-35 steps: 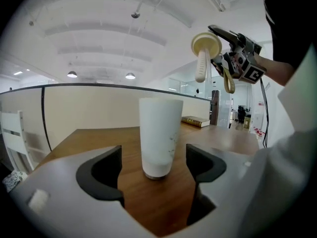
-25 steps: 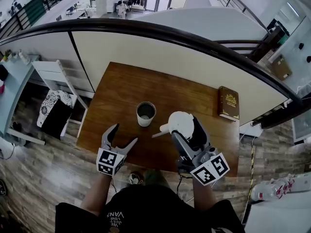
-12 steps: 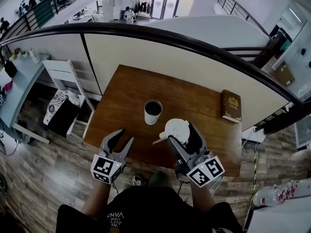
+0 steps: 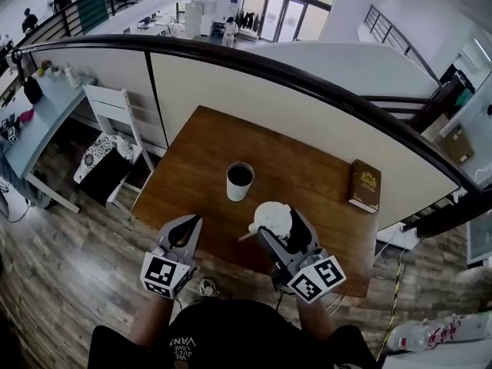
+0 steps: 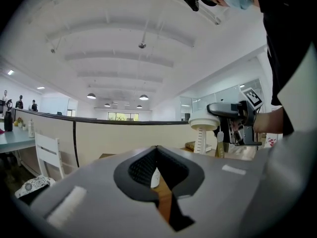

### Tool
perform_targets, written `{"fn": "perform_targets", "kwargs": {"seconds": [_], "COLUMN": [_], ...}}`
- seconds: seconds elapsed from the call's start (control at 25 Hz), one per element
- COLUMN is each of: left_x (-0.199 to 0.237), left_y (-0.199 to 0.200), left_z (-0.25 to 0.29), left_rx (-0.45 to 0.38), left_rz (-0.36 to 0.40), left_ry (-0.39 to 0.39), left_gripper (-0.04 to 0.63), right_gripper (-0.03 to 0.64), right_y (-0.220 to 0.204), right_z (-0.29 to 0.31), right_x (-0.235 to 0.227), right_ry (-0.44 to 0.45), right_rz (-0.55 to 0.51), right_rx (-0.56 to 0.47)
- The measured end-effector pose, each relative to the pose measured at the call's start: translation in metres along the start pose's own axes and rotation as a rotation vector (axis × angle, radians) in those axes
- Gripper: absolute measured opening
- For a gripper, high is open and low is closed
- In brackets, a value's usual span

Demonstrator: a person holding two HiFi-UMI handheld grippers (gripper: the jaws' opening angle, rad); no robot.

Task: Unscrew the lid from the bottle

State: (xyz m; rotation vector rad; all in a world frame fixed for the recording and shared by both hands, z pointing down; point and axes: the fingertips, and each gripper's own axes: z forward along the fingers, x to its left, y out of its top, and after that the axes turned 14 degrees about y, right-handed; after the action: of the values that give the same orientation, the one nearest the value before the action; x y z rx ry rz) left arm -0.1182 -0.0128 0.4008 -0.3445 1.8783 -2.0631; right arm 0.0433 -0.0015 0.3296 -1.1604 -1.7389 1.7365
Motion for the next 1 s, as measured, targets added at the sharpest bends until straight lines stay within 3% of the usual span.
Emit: {"fn": "perform_targets", "kwargs": {"seconds": [0.64, 1.0], "left_x": [-0.048, -0.068], "left_y": [0.003, 0.006], "left_z": [-0.039, -0.057], "left_rx": [0.006, -0.007], "left_rz": [-0.030, -0.024], "left_ry": [0.168, 0.228], "left_gripper": [0.011, 0.011], "right_gripper": [0.356, 0.356], "right_y": [-0.011, -0.012], "right_z": [-0.039, -0.057], "right_x": [0.012, 0.018], "right_ry": [0.148, 0.187], "right_rz": [0.011, 0.018], "right_rx": [0.105, 0.120]}}
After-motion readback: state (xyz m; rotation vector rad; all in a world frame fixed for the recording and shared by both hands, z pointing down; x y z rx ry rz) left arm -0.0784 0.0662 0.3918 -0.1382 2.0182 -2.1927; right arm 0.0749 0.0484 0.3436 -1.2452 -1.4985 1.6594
